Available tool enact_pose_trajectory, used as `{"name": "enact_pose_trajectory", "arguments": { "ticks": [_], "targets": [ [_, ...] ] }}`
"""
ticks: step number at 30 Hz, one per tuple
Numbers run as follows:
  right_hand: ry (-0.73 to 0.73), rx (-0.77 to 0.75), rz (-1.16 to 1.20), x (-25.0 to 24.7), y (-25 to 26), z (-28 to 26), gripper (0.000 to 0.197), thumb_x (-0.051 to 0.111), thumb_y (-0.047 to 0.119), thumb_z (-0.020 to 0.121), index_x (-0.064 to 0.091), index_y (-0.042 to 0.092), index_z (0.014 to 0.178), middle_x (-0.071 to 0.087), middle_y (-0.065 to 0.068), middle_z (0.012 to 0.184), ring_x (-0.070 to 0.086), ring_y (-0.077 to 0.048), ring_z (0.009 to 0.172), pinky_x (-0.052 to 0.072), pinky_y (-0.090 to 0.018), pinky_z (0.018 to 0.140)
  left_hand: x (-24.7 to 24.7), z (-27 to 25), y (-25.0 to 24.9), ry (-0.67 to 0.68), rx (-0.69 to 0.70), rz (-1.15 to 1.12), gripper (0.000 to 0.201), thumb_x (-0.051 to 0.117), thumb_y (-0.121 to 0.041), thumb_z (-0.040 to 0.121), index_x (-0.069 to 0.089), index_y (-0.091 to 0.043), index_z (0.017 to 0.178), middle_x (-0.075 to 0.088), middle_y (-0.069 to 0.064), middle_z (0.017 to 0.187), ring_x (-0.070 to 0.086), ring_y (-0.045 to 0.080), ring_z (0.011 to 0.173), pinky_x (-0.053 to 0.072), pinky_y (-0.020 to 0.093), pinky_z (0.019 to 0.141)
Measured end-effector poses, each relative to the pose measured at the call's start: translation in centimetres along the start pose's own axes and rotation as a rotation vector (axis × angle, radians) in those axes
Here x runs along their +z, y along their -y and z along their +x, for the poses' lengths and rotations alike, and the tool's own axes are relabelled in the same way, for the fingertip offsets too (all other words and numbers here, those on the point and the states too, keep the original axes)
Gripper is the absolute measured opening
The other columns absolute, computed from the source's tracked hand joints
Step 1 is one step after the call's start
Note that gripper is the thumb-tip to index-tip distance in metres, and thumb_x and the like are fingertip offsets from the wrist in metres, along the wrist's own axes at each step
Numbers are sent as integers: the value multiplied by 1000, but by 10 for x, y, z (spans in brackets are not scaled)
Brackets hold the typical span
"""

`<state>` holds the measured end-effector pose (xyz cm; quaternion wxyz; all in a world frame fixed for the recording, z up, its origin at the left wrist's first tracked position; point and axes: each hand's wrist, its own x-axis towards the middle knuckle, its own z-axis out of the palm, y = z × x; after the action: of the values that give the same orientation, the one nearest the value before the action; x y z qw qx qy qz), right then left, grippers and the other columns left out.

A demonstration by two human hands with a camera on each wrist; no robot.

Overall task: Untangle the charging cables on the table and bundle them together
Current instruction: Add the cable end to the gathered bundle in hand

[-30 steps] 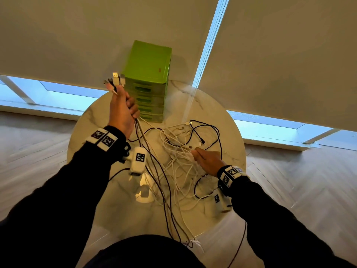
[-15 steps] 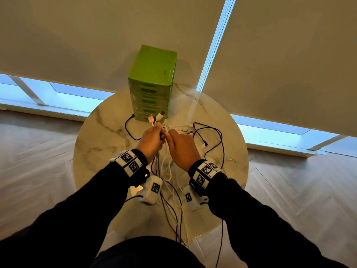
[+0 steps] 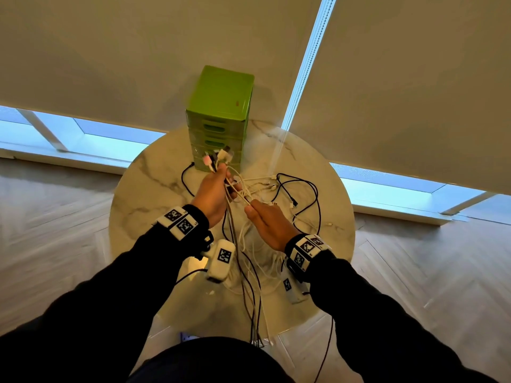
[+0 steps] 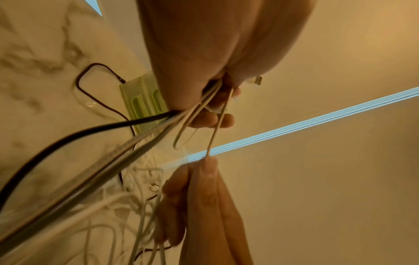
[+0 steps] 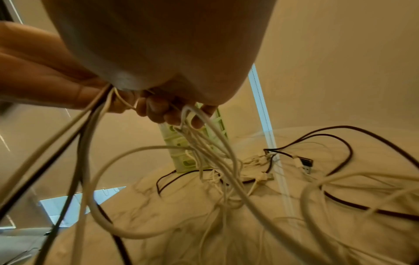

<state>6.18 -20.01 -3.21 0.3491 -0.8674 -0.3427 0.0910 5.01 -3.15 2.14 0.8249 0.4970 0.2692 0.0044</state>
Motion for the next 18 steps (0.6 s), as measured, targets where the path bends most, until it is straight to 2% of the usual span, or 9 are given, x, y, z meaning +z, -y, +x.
{"name": "enact_pose_trajectory", "arguments": {
  "ticks": [3, 5, 7, 9, 11, 13, 15, 17, 18],
  "targets": [
    [23, 1, -19, 0, -14, -5, 27, 36, 33, 108, 43, 25, 83, 51, 4, 70, 46, -16, 63, 33, -32, 65, -7, 5, -12, -13, 53, -118, 34, 36, -38, 109, 46, -19, 82, 46, -4, 67, 50, 11, 51, 56, 40, 70],
    [51, 40, -44, 1, -25, -10, 30, 32, 41, 107, 46, 25, 85, 55, 4, 75, 52, -19, 69, 43, -40, 71, -12, 10, -24, -22, 112, -206, 34, 36, -37, 109, 44, -19, 82, 45, -4, 69, 40, 10, 49, 56, 37, 65],
    [75, 90, -100, 1, -38, -14, 43, 23, 54, 102, 49, 24, 87, 58, 3, 77, 56, -21, 71, 46, -44, 77, -19, 14, -37, -44, 175, -251, 34, 35, -37, 109, 44, -19, 82, 45, -5, 70, 34, 9, 49, 45, 28, 56],
    [105, 135, -160, -4, -47, -14, 56, 16, 60, 98, 56, 21, 94, 61, 3, 76, 60, -24, 74, 46, -46, 83, -26, 16, -50, -76, 243, -259, 35, 35, -38, 109, 44, -20, 81, 44, -6, 69, 30, 8, 48, 33, 24, 50],
    [173, 178, -231, -15, -49, -8, 54, 20, 55, 103, 60, 20, 110, 56, 10, 72, 63, -27, 80, 43, -48, 91, -30, 18, -58, -120, 313, -225, 35, 34, -38, 109, 42, -20, 80, 40, -6, 68, 29, 7, 46, 30, 23, 48],
    [247, 222, -312, -29, -49, 4, 43, 25, 47, 107, 58, 20, 114, 48, 11, 66, 61, -30, 83, 40, -48, 95, -32, 16, -63, -186, 400, -128, 33, 33, -37, 110, 39, -21, 81, 36, -7, 66, 28, 5, 46, 27, 22, 47],
    [291, 289, -375, -46, -51, 14, 38, 24, 47, 107, 55, 24, 104, 59, 4, 77, 63, -30, 89, 39, -48, 97, -32, 14, -68, -234, 480, -43, 30, 33, -36, 110, 37, -22, 84, 33, -8, 65, 27, 4, 46, 24, 23, 48],
    [330, 410, -405, -58, -59, 18, 48, 19, 53, 106, 56, 23, 103, 68, -4, 102, 62, -30, 101, 38, -48, 100, -35, 14, -75, -264, 525, -5, 28, 33, -35, 110, 37, -21, 85, 31, -7, 67, 26, 4, 48, 23, 22, 48],
    [335, 461, -406, -62, -63, 19, 53, 17, 57, 104, 57, 22, 101, 68, -4, 106, 61, -31, 102, 38, -48, 101, -37, 16, -77, -276, 540, 20, 28, 32, -34, 110, 37, -21, 86, 30, -7, 68, 26, 4, 48, 23, 22, 49]
  ]
}}
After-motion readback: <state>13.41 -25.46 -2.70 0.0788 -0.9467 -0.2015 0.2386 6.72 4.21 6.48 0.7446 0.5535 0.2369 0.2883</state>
